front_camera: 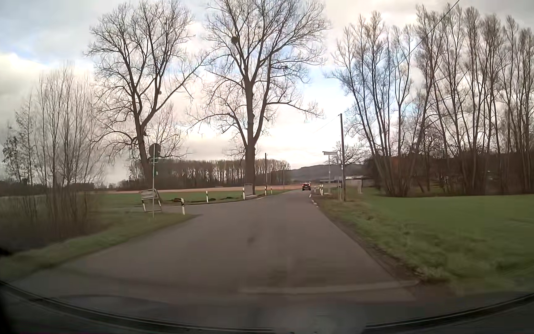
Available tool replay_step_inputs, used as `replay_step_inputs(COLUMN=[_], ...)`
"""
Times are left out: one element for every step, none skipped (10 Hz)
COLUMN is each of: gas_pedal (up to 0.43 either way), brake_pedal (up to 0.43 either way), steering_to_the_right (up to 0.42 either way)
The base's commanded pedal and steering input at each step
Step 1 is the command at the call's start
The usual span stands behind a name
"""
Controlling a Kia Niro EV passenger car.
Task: Follow the waypoints while adhering to traffic rules and regulations
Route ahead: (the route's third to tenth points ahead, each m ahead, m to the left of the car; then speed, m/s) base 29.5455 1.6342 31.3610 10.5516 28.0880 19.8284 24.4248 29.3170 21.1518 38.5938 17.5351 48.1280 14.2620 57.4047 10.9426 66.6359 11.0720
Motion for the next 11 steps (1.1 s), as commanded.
replay_step_inputs(gas_pedal=[0.000,0.000,0.000,0.000,0.000,0.000,0.000,0.000,0.000,0.000,0.000], brake_pedal=[0.000,0.037,0.055,0.079,0.098,0.122,0.152,0.171,0.189,0.213,0.238], steering_to_the_right=[-0.003,-0.003,-0.002,-0.001,0.001,0.002,0.002,0.003,0.003,0.003,0.003])
